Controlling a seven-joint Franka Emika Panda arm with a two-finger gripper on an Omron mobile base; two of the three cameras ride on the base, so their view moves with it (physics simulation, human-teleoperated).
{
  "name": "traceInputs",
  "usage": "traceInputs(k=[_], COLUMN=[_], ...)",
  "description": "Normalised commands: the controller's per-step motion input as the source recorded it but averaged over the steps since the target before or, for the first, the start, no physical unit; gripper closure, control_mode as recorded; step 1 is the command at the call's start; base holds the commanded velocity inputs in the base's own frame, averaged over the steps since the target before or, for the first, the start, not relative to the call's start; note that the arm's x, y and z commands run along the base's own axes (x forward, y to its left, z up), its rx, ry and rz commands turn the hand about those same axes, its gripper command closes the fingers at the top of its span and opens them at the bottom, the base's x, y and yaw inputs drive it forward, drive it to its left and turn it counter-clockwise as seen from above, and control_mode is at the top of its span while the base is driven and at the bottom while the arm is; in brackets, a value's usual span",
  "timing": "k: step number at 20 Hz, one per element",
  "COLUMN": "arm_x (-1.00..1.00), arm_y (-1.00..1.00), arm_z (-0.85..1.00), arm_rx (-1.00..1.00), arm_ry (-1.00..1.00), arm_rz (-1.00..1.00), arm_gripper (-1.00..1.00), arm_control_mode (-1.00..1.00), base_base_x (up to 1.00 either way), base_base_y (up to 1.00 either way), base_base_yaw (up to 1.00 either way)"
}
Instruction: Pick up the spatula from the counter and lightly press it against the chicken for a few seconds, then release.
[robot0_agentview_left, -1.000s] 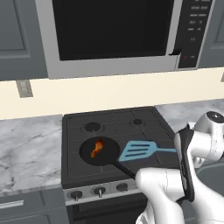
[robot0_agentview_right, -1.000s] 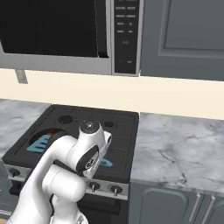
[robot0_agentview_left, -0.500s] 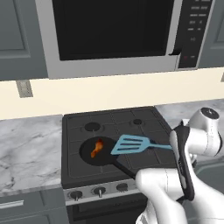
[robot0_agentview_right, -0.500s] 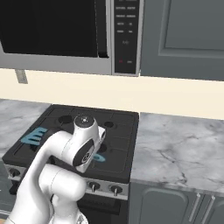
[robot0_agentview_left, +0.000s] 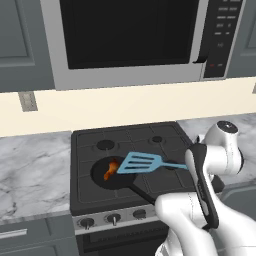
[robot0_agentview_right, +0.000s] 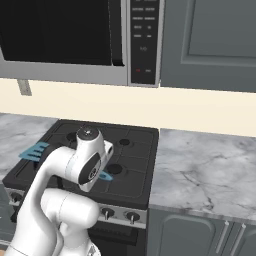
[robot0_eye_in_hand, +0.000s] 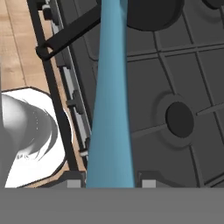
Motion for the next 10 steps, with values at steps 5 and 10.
traceInputs(k=[5, 10], arm_x=[0.22, 0.26], arm_y=[0.11, 0.09], arm_z=[-0.22, -0.19], arm_rx=[0.0, 0.0], arm_ry=[0.05, 0.07], arm_rz=[-0.04, -0.03], arm_gripper=[1.0, 1.0], arm_control_mode=[-1.0, -1.0], base_base_x=[0.0, 0.0], base_base_y=[0.0, 0.0], base_base_yaw=[0.0, 0.0])
